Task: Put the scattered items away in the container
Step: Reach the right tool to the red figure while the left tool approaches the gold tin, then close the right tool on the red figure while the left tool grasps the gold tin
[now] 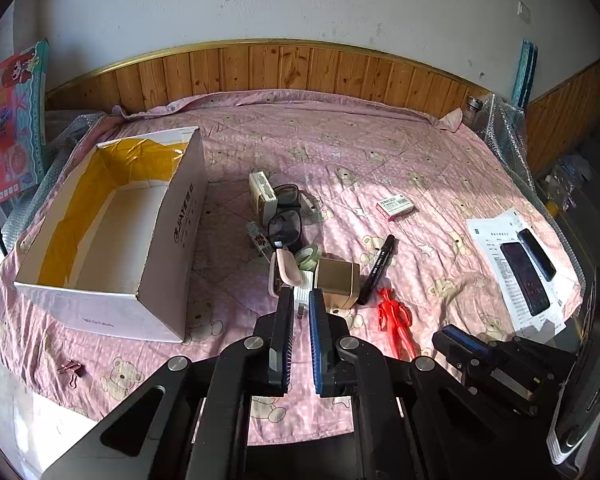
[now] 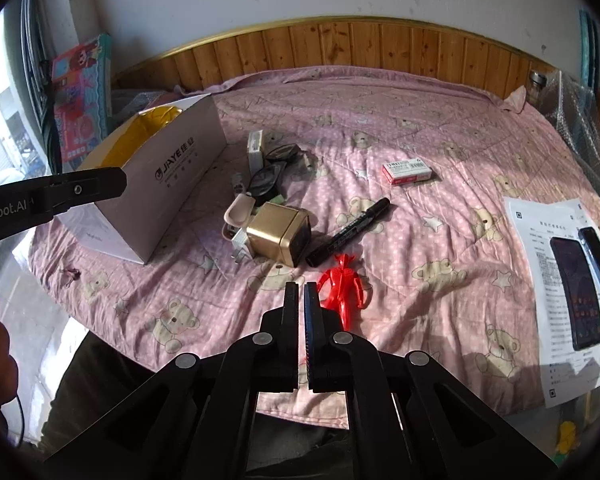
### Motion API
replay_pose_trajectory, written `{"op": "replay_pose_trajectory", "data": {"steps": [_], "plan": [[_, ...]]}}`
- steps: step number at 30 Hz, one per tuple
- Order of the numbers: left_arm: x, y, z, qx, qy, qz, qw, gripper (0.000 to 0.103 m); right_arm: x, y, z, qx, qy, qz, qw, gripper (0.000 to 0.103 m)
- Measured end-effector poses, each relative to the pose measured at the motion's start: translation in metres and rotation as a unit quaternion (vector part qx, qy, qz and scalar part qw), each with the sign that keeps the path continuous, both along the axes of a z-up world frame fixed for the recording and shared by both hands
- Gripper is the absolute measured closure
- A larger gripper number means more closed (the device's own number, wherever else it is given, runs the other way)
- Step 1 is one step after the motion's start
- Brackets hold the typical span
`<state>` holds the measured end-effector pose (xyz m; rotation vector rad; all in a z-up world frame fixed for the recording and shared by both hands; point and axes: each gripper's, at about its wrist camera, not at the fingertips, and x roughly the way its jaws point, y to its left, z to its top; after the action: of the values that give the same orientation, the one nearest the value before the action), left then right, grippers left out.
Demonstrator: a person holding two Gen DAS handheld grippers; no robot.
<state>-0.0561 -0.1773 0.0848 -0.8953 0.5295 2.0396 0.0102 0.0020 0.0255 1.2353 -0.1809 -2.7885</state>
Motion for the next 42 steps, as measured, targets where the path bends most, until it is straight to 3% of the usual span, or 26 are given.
{"op": "replay_pose_trajectory", "data": {"steps": [11, 16, 17, 18, 19, 20, 22, 26, 32, 38, 42], "plan": [[-0.017, 0.017, -0.022, -0.025, -0.010, 0.011, 0.9996, 0.103, -0.015, 0.008, -0.015, -0.020, -0.015, 0.003, 1.000, 0.102], [-0.022, 0.027, -0.033, -0.039, -0.021, 0.001, 0.9990, 0.102, -0.024, 0.016, -0.020, -0.031, -0.018, -0.007, 0.999, 0.097], [-0.023, 0.030, -0.035, -0.042, -0.026, -0.002, 0.9988, 0.102, -0.026, 0.018, -0.021, -0.036, -0.021, -0.006, 0.999, 0.087], [-0.024, 0.032, -0.038, -0.045, -0.030, -0.004, 0.9985, 0.100, -0.027, 0.021, -0.023, -0.040, -0.021, -0.012, 0.999, 0.064], [-0.025, 0.034, -0.041, -0.049, -0.035, -0.008, 0.9982, 0.096, -0.028, 0.026, -0.024, -0.043, -0.017, -0.023, 0.999, 0.055], [-0.026, 0.036, -0.045, -0.052, -0.040, -0.011, 0.9978, 0.083, -0.029, 0.031, -0.026, -0.048, -0.015, -0.034, 0.998, 0.051], [-0.029, 0.040, -0.052, -0.055, -0.056, -0.019, 0.9967, 0.061, -0.032, 0.043, -0.033, -0.057, -0.027, -0.056, 0.996, 0.051], [-0.034, 0.045, -0.069, -0.062, -0.083, -0.033, 0.9941, 0.046, -0.040, 0.059, -0.056, -0.076, -0.064, -0.077, 0.992, 0.051], [-0.043, 0.060, -0.094, -0.073, -0.108, -0.050, 0.9902, 0.039, -0.051, 0.054, -0.077, -0.089, -0.091, -0.055, 0.990, 0.051], [-0.051, 0.086, -0.113, -0.077, -0.117, -0.071, 0.9876, 0.037, -0.064, 0.033, -0.098, -0.056, -0.111, -0.021, 0.992, 0.051], [-0.058, 0.100, -0.130, -0.085, -0.122, -0.076, 0.9859, 0.037, -0.066, 0.043, -0.097, -0.040, -0.110, -0.040, 0.992, 0.061]]}}
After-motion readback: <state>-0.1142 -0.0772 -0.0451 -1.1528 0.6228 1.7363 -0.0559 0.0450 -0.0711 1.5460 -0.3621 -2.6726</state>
